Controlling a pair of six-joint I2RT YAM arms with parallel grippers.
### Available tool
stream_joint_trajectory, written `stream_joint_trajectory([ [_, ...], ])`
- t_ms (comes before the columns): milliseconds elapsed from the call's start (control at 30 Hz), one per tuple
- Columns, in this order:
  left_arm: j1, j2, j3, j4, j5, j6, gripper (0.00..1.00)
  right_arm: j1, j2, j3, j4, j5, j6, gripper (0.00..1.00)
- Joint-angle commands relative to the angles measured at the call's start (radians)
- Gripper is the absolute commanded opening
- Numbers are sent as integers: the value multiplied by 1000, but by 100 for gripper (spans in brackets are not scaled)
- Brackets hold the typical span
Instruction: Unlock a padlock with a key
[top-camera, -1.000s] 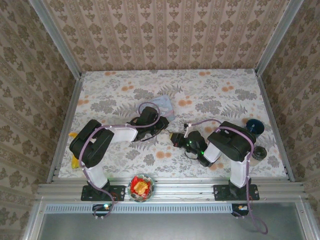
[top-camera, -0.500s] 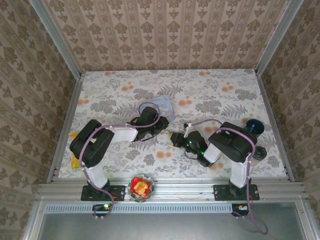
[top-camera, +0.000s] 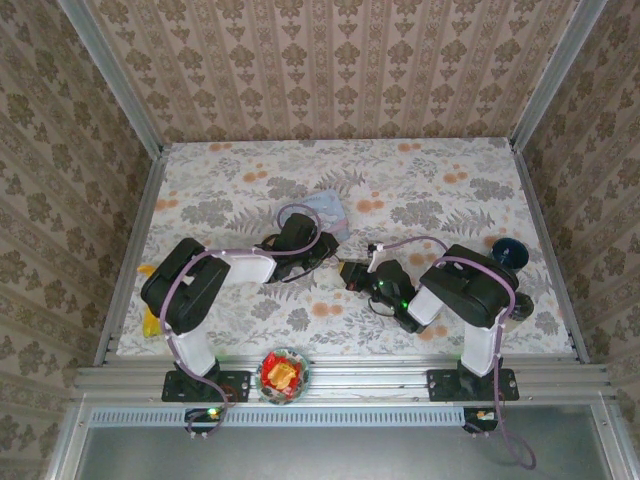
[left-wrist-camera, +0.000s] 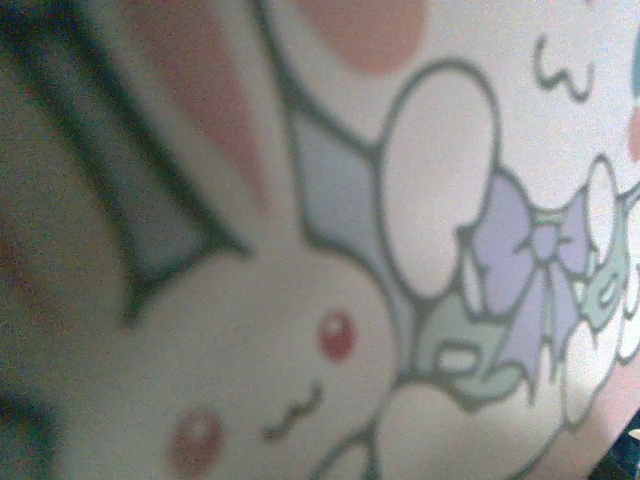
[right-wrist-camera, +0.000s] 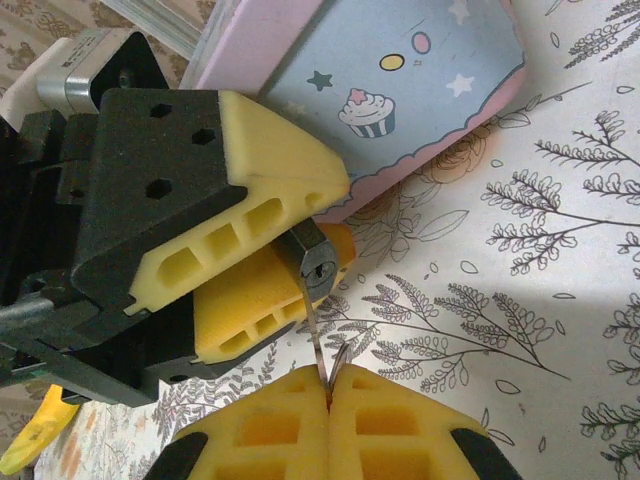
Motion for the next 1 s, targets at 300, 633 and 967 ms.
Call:
stream_joint_trajectory([
  [300,-4,59,-30,-86,88,-131,12,6,44,36,10,45,4,0],
  [633,-4,53,-30,-85,85,-132,12,5,39,7,13,57,3,0],
  [967,-3,53,-33,-81,87,-131,12,5,30,-3,16,78,1,0],
])
